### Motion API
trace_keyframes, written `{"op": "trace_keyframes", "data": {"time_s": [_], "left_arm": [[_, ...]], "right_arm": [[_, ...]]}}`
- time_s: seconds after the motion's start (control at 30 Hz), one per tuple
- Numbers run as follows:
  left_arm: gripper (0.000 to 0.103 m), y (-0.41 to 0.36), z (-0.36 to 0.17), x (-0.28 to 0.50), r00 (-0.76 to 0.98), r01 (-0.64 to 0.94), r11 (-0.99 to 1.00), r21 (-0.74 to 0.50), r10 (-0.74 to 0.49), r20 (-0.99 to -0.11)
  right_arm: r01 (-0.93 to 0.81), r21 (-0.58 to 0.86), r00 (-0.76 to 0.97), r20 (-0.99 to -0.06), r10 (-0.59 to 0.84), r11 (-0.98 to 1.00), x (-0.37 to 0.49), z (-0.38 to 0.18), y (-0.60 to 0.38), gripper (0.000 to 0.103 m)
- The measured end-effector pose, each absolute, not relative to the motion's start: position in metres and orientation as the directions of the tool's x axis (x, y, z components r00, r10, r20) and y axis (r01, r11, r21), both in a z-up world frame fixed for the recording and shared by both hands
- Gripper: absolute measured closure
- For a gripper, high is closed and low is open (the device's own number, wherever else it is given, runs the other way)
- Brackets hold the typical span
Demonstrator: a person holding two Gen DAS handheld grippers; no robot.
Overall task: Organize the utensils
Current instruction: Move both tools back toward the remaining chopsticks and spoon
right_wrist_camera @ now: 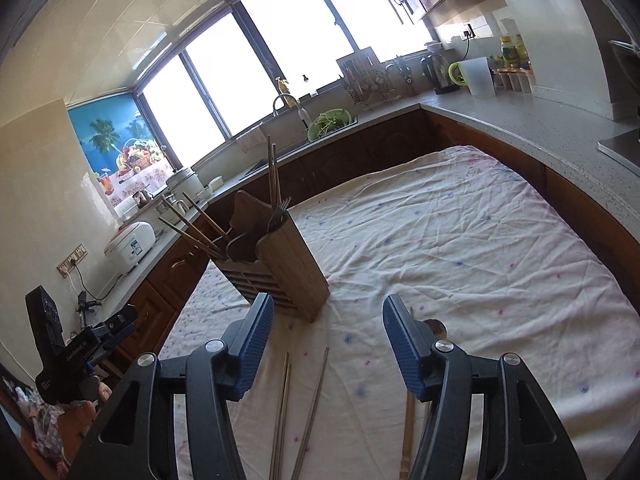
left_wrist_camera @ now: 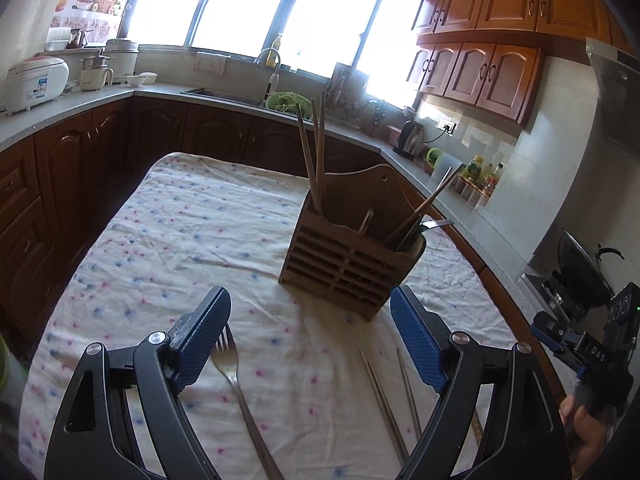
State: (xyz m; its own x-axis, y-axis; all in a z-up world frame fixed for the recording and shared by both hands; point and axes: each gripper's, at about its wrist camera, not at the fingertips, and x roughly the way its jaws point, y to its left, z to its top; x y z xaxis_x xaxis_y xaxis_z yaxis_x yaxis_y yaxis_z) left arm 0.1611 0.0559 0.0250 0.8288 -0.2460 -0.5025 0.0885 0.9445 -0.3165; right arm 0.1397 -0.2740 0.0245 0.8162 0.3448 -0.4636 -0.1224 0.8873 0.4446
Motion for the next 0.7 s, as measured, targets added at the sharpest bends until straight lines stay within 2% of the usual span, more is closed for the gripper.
{"op": "trace_keyframes", "data": {"time_s": [0.3, 0.67, 0.7], "left_arm": [[0.019, 0.036, -0.006, 0.139, 0.776, 0.096, 0.946, -0.311, -0.267, -0.572], [0.019, 0.017, -0.023, 0.133, 0.719, 0.112, 0.950, -0.291, -0.279, -0.636], [0.019, 0.016, -0.024, 0.134, 0.715, 0.113, 0.951, -0.286, -0.278, -0.642]], "right_arm": [[-0.102, 0.405, 0.781, -0.533, 0.325, 0.909, 0.103, -0.011, -0.273, 0.043], [-0.086, 0.412, 0.752, -0.570, 0.330, 0.907, 0.089, -0.034, -0.278, 0.043], [-0.090, 0.413, 0.750, -0.571, 0.334, 0.907, 0.090, -0.034, -0.278, 0.041]]}}
